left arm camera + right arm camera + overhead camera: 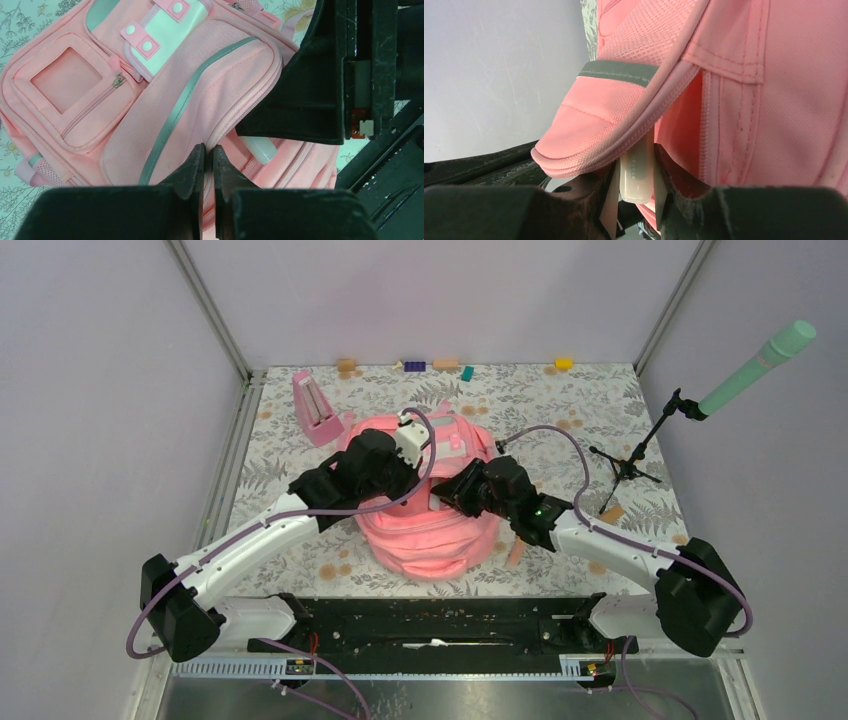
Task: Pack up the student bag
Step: Place the stationery in the student bag.
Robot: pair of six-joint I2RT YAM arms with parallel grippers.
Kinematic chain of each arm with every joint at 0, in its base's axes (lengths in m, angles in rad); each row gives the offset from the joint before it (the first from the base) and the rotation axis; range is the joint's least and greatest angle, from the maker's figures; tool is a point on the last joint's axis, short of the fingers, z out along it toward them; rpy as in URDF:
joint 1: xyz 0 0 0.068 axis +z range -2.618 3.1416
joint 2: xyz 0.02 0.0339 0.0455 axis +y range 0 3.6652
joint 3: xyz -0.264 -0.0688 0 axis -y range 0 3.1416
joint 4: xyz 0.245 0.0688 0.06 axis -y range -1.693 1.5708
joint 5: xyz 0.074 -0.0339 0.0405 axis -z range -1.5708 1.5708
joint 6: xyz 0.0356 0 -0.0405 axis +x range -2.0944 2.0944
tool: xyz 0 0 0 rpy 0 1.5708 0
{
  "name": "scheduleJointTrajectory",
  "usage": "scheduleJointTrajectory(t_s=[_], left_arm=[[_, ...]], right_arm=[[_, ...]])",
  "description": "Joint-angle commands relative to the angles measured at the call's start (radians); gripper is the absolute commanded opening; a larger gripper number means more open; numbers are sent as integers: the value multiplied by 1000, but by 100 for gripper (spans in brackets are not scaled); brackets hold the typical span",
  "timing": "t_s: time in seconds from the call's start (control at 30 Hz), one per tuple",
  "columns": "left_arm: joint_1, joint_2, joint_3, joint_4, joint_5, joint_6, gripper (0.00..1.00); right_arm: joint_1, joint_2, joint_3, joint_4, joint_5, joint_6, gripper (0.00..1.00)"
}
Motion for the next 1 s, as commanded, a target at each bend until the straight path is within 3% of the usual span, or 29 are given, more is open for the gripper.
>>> scheduleJointTrajectory(t_s=[0.0, 0.17, 0.3, 0.53, 0.67, 0.97], left_arm=[[4, -34, 47, 53, 10, -21, 0], [4, -36, 44, 59, 34, -27, 0], [4, -34, 45, 61, 49, -31, 0], [4, -37, 43, 61, 41, -28, 0], [4, -42, 44, 61, 41, -28, 0], [4, -41, 42, 63, 24, -25, 0]], right_arm=[[44, 18, 26, 213, 237, 31, 5], [106, 56, 51, 250, 412, 2, 4], [130, 134, 125, 249, 437, -40, 10], [158, 191, 162, 258, 440, -96, 45], [164, 147, 136, 237, 479, -136, 55], [164, 54, 54, 239, 487, -187, 54]])
